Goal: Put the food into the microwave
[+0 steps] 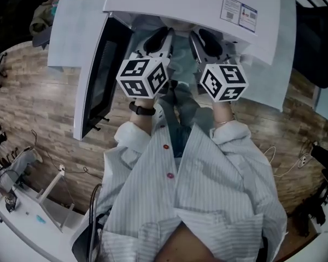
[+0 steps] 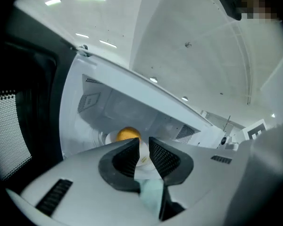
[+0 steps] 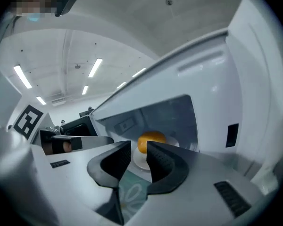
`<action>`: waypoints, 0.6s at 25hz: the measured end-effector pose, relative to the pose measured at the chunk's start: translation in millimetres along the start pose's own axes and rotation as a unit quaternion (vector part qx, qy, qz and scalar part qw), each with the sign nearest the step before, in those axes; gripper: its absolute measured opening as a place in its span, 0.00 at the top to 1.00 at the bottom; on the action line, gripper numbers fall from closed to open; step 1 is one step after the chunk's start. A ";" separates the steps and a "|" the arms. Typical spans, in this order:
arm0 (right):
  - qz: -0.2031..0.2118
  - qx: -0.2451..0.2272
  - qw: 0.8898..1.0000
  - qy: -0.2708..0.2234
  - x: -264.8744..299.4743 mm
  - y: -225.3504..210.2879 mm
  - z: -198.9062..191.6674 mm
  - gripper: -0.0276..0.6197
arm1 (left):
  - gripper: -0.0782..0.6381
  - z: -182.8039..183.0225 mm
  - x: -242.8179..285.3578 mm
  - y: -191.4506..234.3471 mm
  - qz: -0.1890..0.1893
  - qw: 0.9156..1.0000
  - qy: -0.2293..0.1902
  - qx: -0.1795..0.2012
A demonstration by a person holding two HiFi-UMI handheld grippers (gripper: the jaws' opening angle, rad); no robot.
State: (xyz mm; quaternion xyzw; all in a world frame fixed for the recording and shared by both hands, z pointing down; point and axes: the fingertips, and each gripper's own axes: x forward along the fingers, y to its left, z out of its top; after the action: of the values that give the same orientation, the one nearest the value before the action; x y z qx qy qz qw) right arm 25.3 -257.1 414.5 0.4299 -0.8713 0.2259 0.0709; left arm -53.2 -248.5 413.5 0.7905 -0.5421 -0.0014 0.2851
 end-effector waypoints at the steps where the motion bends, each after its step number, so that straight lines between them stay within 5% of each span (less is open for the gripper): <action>1: 0.006 0.001 1.000 -0.004 -4.5 4.1 4.7 0.78 | 0.79 3.9 -3.7 -5.2 -0.004 1.000 -0.003 -0.001; 15: 0.081 -0.031 0.994 -0.073 -72.2 51.9 80.9 0.88 | 0.83 64.2 -43.4 -82.2 -0.071 0.995 -0.062 0.013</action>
State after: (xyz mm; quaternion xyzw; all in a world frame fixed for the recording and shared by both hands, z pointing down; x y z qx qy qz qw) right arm 35.3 -214.8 302.4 0.3713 -0.9125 0.1719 0.0016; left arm -20.7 -219.6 309.3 0.8292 -0.5010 -0.0637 0.2396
